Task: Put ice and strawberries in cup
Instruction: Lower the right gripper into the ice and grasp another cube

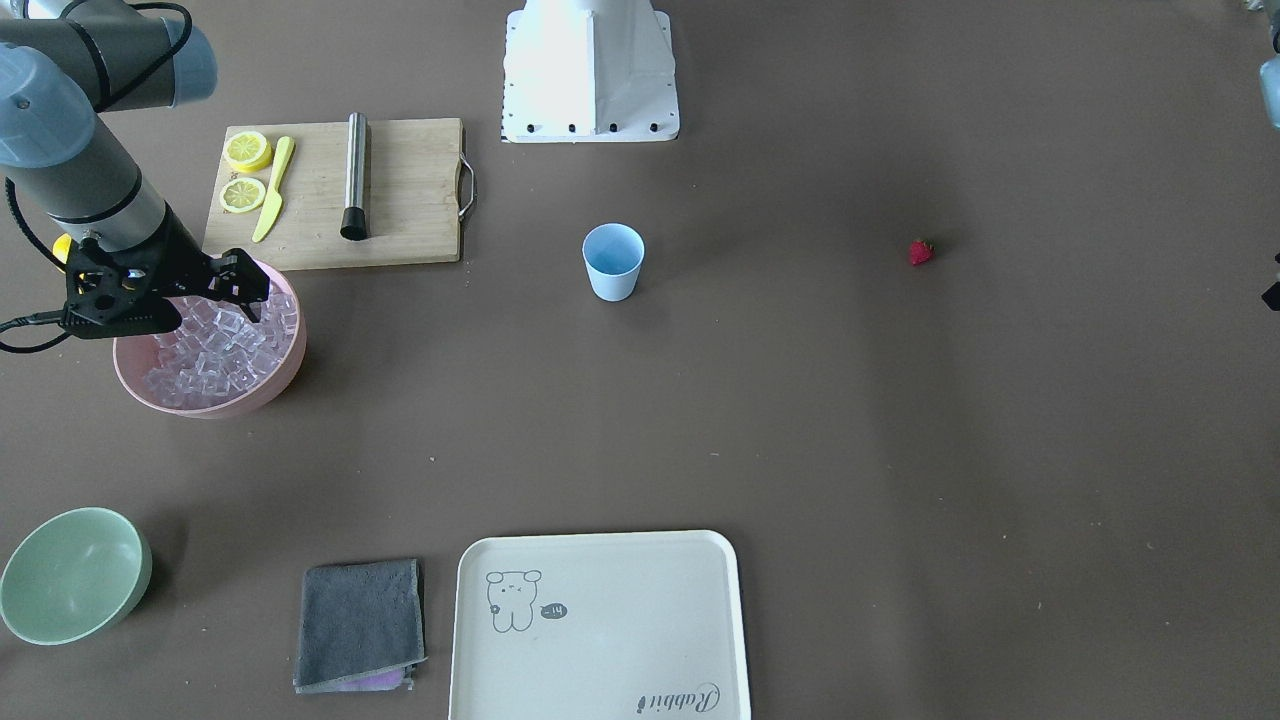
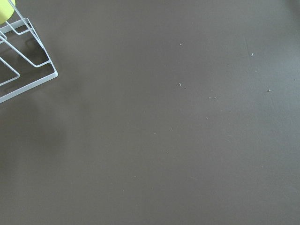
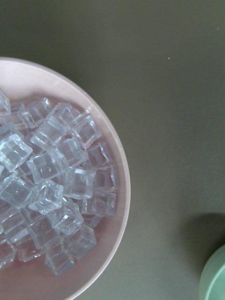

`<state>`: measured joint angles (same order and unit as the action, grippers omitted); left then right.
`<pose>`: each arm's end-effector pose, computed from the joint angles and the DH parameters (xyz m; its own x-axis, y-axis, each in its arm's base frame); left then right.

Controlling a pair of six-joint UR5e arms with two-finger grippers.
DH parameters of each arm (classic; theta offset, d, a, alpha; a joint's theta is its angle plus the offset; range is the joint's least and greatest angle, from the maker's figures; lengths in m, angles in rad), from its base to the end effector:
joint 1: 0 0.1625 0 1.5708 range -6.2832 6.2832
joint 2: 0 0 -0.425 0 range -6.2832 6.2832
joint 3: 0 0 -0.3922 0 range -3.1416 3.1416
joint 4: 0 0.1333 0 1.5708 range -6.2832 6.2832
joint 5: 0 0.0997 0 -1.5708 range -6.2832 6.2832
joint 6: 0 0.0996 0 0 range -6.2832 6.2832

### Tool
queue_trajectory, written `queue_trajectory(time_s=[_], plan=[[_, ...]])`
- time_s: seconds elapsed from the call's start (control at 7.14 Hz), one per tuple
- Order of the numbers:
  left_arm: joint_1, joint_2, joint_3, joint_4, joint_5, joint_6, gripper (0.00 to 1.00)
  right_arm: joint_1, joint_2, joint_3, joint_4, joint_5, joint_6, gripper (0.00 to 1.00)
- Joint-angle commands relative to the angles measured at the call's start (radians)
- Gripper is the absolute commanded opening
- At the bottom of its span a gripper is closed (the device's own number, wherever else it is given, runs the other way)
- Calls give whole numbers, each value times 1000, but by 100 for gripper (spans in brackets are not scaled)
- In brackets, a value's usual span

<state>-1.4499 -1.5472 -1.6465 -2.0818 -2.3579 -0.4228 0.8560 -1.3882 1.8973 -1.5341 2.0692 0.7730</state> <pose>-0.0016 -0.5074 0.5732 0.6393 0.0755 -0.7652 0.1758 0.9545 0.2411 -0.2960 -0.4717 0.4123 0.7496 -0.0955 0.6549 0.0514 0.9949 0.0863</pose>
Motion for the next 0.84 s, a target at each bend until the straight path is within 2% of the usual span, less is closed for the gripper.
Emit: queue_trajectory(time_s=[0.0, 0.28, 0.7], plan=[[0, -8, 2, 0, 0, -1, 98, -26, -2, -10, 2, -6, 0, 99], [0, -22, 17, 0, 0, 1, 98, -48, -3, -14, 0, -37, 0, 89], [0, -21, 17, -1, 0, 3, 98, -52, -12, -15, -1, -43, 0, 90]])
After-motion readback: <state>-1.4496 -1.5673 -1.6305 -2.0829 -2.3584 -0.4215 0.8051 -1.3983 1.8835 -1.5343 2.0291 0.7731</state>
